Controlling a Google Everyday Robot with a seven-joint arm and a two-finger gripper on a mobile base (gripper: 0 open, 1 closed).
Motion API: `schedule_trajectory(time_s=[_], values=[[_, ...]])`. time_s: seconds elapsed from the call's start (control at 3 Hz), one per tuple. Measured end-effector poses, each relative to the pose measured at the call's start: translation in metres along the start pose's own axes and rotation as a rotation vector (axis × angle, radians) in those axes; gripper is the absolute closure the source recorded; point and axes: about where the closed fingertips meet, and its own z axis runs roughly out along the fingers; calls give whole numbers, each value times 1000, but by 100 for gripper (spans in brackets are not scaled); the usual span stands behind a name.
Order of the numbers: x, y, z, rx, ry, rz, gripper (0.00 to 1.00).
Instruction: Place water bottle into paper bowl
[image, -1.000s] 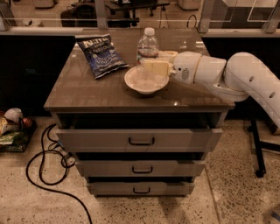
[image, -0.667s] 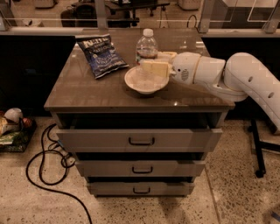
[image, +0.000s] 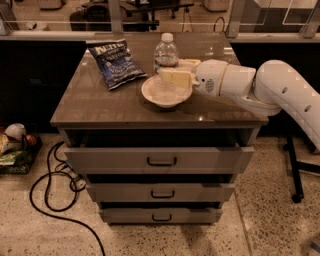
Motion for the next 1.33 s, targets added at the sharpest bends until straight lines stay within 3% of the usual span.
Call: schedule_trajectory(time_s=[0.67,1.0,1.33], values=[[-1,3,5,-9,0,-1,12],[-1,5,7,-13,0,-1,0],[-1,5,7,-13,0,-1,0]])
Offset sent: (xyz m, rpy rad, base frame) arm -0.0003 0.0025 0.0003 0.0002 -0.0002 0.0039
